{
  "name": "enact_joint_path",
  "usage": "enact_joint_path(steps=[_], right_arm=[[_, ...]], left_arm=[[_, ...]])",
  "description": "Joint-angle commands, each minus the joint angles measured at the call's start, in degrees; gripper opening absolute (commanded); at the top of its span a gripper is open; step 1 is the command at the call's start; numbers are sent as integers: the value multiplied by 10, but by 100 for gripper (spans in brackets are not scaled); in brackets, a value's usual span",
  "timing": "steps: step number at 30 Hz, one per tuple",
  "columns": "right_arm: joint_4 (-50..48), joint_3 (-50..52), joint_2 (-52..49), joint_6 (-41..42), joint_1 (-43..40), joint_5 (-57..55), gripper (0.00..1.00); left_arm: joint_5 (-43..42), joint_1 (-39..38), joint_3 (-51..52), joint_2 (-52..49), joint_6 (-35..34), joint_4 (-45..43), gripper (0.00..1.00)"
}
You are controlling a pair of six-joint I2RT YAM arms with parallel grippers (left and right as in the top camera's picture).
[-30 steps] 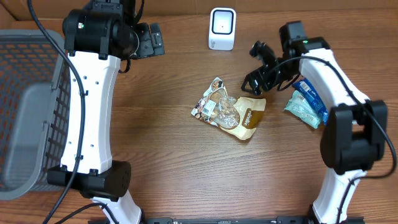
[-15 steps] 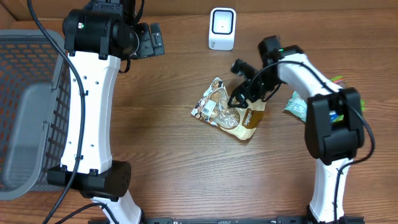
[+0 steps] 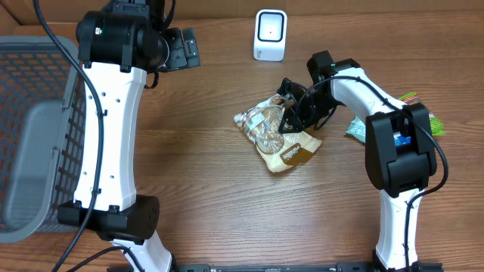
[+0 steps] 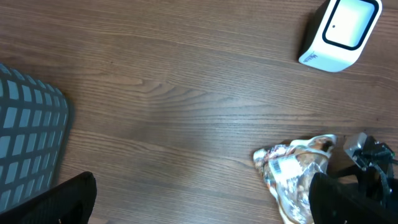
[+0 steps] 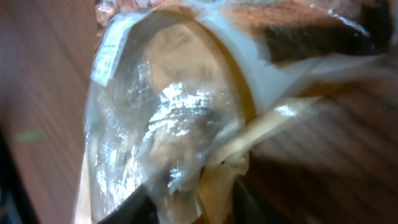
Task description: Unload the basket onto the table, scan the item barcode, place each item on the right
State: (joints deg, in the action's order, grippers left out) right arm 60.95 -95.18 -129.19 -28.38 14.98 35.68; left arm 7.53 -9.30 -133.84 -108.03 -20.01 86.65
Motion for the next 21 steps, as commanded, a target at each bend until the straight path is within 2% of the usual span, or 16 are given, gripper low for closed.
enact_joint_path(steps=[1,2,12,21], right_arm=[[3,3,-11,55,-2,-4,8],[2,3,-11,66,-2,-1,4],[-3,-15,21,77,-19,95,4],[-83,-22,145,77,-19,90,4]], left_arm=[[0,-1,1,-1,-10,-1,100],[0,-1,1,-1,-10,-1,100],[0,-1,1,-1,-10,-1,100],[0,-1,1,-1,-10,-1,100]])
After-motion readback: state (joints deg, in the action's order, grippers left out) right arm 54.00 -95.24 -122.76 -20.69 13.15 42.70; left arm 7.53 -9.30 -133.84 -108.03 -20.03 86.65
